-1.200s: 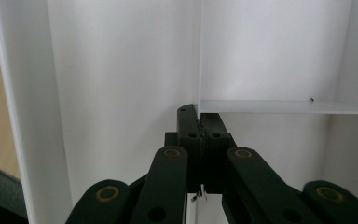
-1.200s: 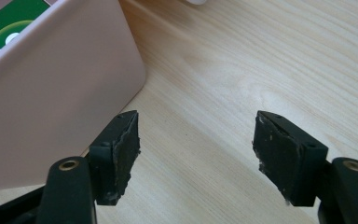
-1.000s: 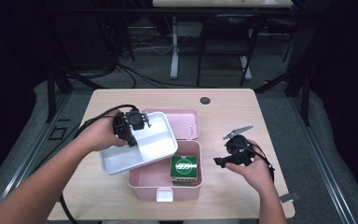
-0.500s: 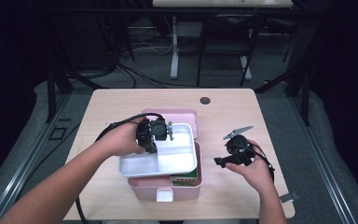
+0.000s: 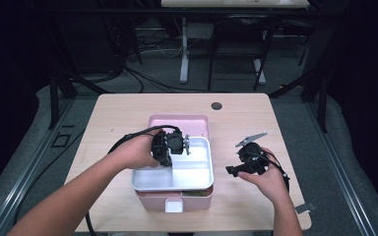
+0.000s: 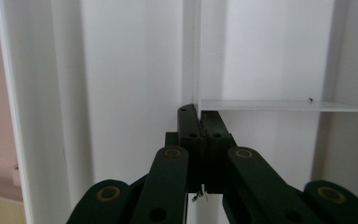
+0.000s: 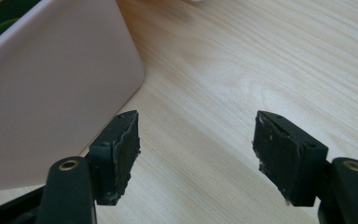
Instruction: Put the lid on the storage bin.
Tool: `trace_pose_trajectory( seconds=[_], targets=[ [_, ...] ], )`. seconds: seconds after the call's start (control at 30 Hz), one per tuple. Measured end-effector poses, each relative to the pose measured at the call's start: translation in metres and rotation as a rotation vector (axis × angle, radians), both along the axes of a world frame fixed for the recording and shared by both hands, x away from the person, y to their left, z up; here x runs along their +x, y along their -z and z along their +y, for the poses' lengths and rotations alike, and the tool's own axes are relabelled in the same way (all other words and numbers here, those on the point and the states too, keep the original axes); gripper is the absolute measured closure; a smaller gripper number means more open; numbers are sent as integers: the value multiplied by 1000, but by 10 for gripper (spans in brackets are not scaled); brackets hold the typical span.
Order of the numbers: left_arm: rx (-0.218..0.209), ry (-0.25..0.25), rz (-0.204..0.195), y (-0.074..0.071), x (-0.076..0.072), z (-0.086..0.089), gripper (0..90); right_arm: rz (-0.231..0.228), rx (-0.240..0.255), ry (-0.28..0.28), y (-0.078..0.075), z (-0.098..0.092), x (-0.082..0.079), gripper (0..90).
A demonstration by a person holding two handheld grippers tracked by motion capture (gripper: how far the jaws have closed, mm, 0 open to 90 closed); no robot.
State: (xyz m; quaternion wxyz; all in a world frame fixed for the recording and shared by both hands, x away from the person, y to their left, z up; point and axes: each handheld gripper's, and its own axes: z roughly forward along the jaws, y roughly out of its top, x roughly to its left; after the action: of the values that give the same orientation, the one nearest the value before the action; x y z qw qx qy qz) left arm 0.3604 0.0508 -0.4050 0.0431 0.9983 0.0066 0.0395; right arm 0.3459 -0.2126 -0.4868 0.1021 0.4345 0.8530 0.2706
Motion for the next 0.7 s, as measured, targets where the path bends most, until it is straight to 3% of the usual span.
trace_pose_trajectory(
  seconds=[0.7],
  targets=[
    [2,26,32,27,-6,-6,888,12,1,5,3,0,1,311]
  ],
)
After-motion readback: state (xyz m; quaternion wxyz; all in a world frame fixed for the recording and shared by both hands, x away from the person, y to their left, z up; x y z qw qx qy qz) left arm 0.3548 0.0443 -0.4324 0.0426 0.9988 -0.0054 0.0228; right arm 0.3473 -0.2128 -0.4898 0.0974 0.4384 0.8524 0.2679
